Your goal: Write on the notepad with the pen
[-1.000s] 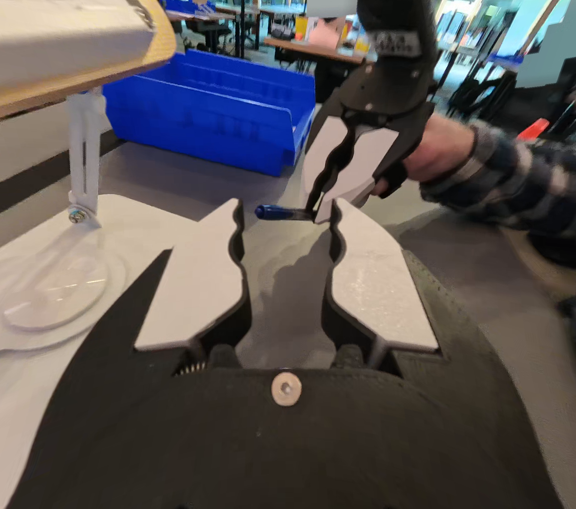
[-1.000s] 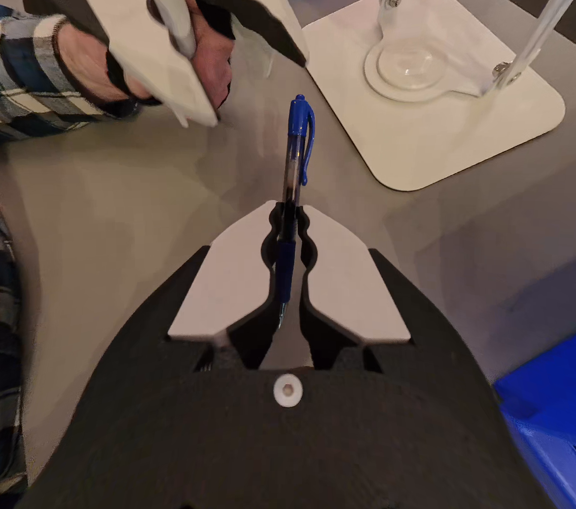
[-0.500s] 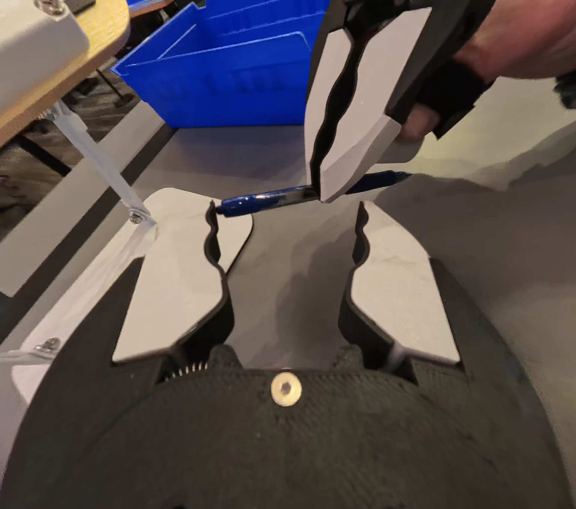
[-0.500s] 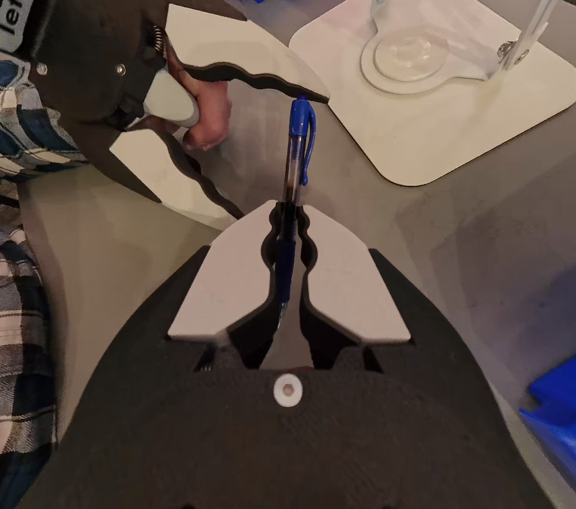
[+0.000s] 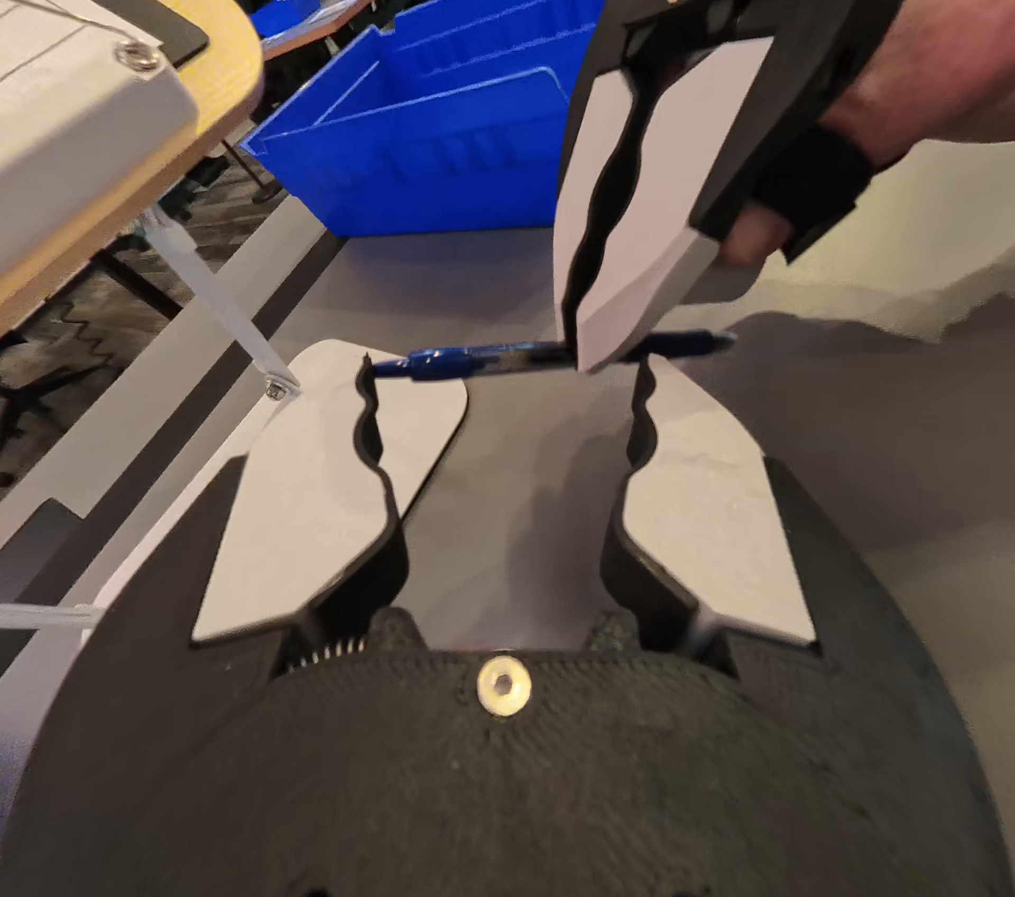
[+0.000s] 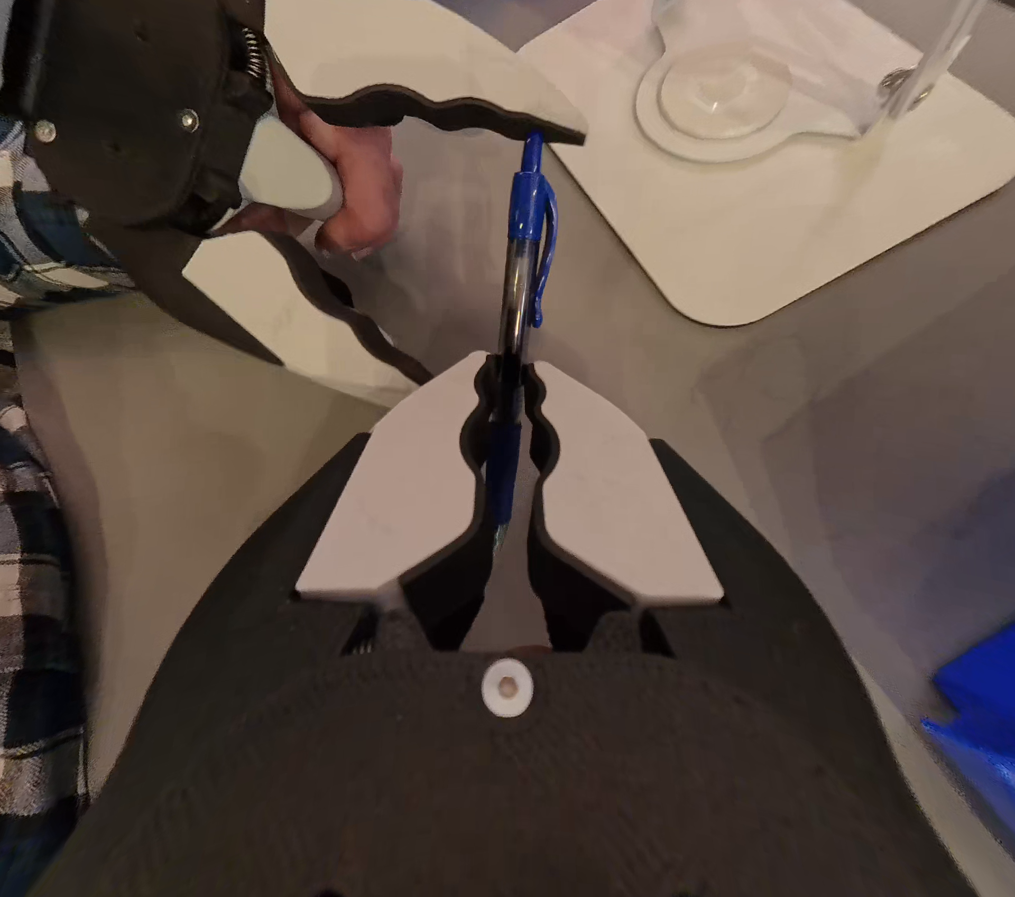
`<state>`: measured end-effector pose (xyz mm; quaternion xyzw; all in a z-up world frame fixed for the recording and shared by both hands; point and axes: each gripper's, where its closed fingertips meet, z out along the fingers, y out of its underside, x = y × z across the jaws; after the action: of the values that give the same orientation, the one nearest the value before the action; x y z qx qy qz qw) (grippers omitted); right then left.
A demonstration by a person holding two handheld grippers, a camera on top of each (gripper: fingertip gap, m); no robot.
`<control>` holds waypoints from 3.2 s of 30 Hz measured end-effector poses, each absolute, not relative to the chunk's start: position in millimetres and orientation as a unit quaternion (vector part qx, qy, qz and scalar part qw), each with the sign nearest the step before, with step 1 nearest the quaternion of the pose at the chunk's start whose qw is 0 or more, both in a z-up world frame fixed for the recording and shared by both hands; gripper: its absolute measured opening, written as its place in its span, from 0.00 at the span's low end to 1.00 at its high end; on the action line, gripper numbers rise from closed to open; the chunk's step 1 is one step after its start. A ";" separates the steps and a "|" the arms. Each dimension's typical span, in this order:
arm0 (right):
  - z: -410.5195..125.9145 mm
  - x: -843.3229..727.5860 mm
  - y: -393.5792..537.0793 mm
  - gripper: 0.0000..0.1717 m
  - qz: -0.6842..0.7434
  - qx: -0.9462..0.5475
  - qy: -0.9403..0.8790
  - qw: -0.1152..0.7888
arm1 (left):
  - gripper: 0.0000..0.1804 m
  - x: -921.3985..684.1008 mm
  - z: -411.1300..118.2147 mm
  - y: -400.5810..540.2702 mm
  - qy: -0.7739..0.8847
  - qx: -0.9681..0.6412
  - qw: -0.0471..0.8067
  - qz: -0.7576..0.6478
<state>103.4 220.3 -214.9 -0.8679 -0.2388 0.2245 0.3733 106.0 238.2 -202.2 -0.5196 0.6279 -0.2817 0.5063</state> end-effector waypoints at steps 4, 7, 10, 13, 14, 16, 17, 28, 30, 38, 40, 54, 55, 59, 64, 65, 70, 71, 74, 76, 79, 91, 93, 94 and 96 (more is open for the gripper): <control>-176.7 139.7 225.7 0.06 0.203 -0.859 -0.208 0.421 | 0.44 99.0 -202.9 253.3 0.605 -0.547 0.494 -0.302; -142.0 192.1 236.0 0.06 0.167 -0.857 -0.162 0.459 | 0.37 99.0 -212.9 256.4 0.611 -0.556 0.482 -0.291; -128.9 259.8 250.9 0.06 0.113 -0.868 -0.102 0.472 | 0.23 99.1 -224.4 257.3 0.621 -0.562 0.470 -0.278; -146.9 318.1 266.2 0.06 0.089 -0.891 -0.042 0.443 | 0.08 97.9 -225.9 257.6 0.624 -0.563 0.464 -0.279; -156.6 332.4 271.2 0.06 0.088 -0.898 -0.025 0.430 | 0.04 97.6 -226.0 257.3 0.625 -0.563 0.464 -0.280; -179.1 354.7 279.5 0.06 0.082 -0.914 0.002 0.397 | 0.01 97.6 -226.7 258.7 0.623 -0.566 0.464 -0.275; -188.6 362.3 282.8 0.06 0.076 -0.921 0.011 0.383 | 0.02 97.9 -227.5 257.8 0.626 -0.564 0.463 -0.275; -240.4 394.0 289.3 0.13 0.043 -0.959 0.070 0.270 | 0.01 97.6 -231.8 255.5 0.639 -0.560 0.457 -0.264; -220.8 394.1 283.1 0.18 0.028 -0.952 0.064 0.298 | 0.01 97.1 -231.8 256.1 0.638 -0.562 0.456 -0.265; -127.3 329.0 230.6 0.00 0.023 -0.887 -0.038 0.459 | 0.00 97.8 -234.0 255.7 0.643 -0.560 0.458 -0.253; -124.1 310.5 214.4 0.00 0.012 -0.882 -0.066 0.466 | 0.00 97.7 -234.3 253.7 0.648 -0.554 0.460 -0.250; -225.6 201.5 171.3 0.00 0.044 -0.854 -0.144 0.497 | 0.00 65.3 -244.2 212.3 0.677 -0.547 0.425 -0.249; -234.6 200.9 172.3 0.00 0.037 -0.860 -0.147 0.486 | 0.00 61.6 -245.2 211.4 0.678 -0.547 0.426 -0.244; -245.9 200.6 176.6 0.00 0.045 -0.869 -0.144 0.470 | 0.00 52.1 -244.0 213.3 0.671 -0.552 0.431 -0.242; -248.6 213.4 177.1 0.00 0.012 -0.872 -0.138 0.469 | 0.00 48.2 -238.1 220.7 0.653 -0.562 0.434 -0.264; -249.8 213.8 177.6 0.00 0.009 -0.873 -0.138 0.467 | 0.00 47.9 -236.9 221.9 0.649 -0.564 0.434 -0.268; -251.0 211.4 178.5 0.02 -0.028 -0.872 -0.158 0.462 | 0.00 46.9 -233.2 222.2 0.643 -0.563 0.436 -0.283; -251.6 212.1 178.5 0.02 -0.031 -0.873 -0.158 0.461 | 0.00 46.6 -232.8 222.1 0.643 -0.562 0.437 -0.283; -254.5 216.6 179.4 0.04 -0.031 -0.877 -0.147 0.456 | 0.00 44.9 -234.2 220.8 0.646 -0.561 0.434 -0.281; -255.2 218.5 179.3 0.05 -0.030 -0.879 -0.141 0.454 | 0.00 44.3 -233.4 219.9 0.647 -0.559 0.436 -0.283; -255.1 219.4 179.4 0.06 -0.037 -0.878 -0.142 0.455 | 0.00 44.4 -233.9 219.3 0.649 -0.557 0.436 -0.281; -258.3 218.8 181.0 0.09 -0.061 -0.878 -0.161 0.447 | 0.05 43.1 -231.1 218.1 0.647 -0.550 0.449 -0.279; -258.0 220.3 181.2 0.10 -0.064 -0.878 -0.158 0.447 | 0.07 40.7 -228.9 216.7 0.644 -0.547 0.453 -0.284; -257.5 221.3 181.5 0.11 -0.067 -0.877 -0.158 0.448 | 0.08 39.1 -228.0 215.7 0.644 -0.544 0.455 -0.286; -257.1 223.2 181.9 0.12 -0.072 -0.877 -0.156 0.450 | 0.09 35.0 -227.5 214.6 0.645 -0.541 0.458 -0.286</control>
<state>223.2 181.9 -257.1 -0.8765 -0.1555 -0.0716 0.4499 35.0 214.6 -227.5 -0.5409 0.6450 -0.2858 0.4579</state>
